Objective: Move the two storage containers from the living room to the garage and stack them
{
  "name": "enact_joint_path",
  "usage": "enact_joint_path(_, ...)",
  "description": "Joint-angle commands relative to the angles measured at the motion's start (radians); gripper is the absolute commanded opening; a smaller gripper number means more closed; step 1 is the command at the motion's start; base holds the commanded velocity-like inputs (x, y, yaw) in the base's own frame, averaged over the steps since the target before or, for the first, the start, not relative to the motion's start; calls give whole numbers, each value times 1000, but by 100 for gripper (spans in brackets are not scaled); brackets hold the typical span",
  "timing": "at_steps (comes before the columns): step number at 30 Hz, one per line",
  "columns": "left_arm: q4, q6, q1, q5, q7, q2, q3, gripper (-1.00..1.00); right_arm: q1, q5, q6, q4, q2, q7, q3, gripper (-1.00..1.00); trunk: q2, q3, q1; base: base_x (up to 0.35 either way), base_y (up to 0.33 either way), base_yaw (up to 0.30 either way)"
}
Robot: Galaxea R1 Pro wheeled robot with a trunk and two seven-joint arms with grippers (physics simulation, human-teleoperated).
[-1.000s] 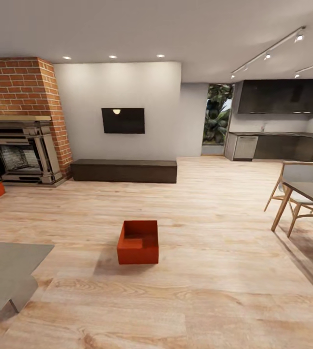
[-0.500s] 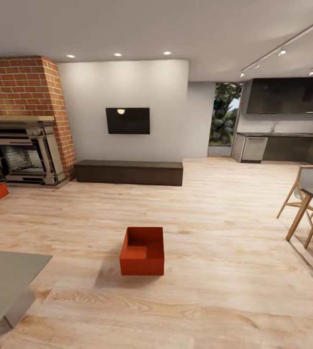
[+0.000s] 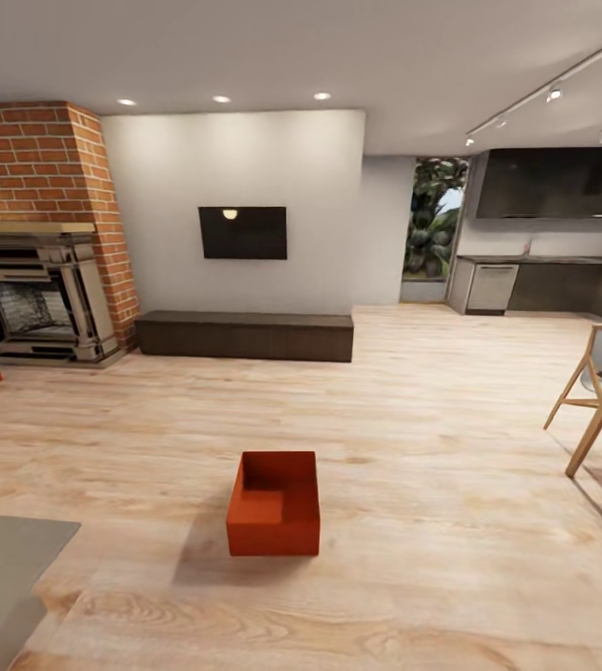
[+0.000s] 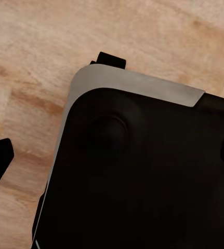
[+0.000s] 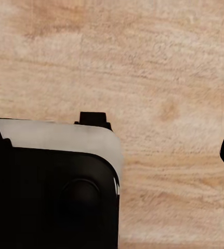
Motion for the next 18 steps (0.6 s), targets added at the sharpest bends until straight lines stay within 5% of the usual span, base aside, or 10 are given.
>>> enact_joint_path(1,-3,6,0,6,3,0,0,100,-1,-10,-6,3,1,-2,9,100,-1,-1,1,326,137,-158)
enact_joint_path(10,-3,6,0,6,3,0,0,100,-1,-10,-6,3,2,-5,9,100,-1,-4,1,325,166,-218)
enact_joint_path(18,-3,6,0,6,3,0,0,100,-1,-9,-7,3,2,-5,9,100,-1,-5,1,319,185,-40)
